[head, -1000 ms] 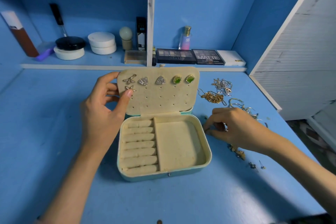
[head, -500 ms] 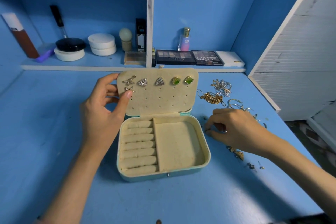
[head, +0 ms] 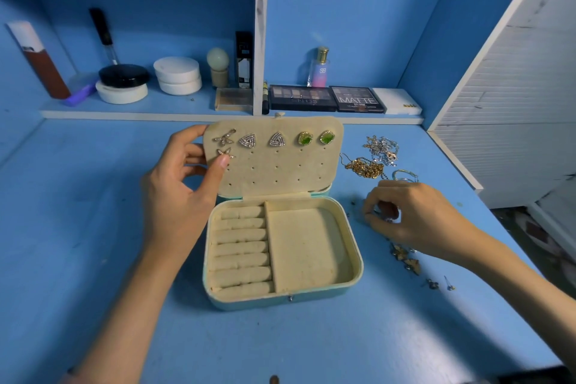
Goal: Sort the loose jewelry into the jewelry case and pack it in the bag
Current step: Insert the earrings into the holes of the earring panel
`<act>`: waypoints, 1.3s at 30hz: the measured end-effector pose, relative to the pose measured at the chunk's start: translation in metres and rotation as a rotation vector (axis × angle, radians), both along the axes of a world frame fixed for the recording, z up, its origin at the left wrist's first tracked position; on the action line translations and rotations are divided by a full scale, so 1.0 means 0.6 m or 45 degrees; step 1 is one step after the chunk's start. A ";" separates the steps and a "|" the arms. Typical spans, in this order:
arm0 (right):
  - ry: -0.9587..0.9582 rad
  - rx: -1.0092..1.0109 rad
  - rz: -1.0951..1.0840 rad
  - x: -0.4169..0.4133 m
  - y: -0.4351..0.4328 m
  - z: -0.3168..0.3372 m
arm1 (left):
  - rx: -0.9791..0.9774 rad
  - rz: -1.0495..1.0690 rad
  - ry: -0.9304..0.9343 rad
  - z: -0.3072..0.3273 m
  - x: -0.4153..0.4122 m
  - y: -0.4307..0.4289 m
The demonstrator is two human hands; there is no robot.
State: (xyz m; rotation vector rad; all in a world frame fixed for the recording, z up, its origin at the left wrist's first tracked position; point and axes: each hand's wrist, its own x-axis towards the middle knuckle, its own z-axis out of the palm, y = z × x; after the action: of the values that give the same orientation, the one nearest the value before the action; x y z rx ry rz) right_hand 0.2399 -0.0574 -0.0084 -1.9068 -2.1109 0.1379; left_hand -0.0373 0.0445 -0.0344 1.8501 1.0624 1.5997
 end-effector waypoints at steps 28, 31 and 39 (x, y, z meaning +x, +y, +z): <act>1.180 -0.178 -0.071 -0.050 0.082 0.102 | 0.304 -0.029 0.272 -0.007 -0.039 -0.059; 1.152 -0.237 0.039 -0.083 0.099 0.114 | 0.372 -0.052 0.332 -0.015 -0.045 -0.066; 0.870 -0.557 0.348 -0.174 0.129 0.116 | 0.407 -0.061 0.377 -0.017 -0.048 -0.070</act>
State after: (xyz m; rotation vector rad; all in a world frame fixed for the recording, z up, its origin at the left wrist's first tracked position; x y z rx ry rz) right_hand 0.1354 0.0198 0.0614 -1.4329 -1.9167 1.2056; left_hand -0.0664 0.0024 -0.0444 2.3644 0.9092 1.5734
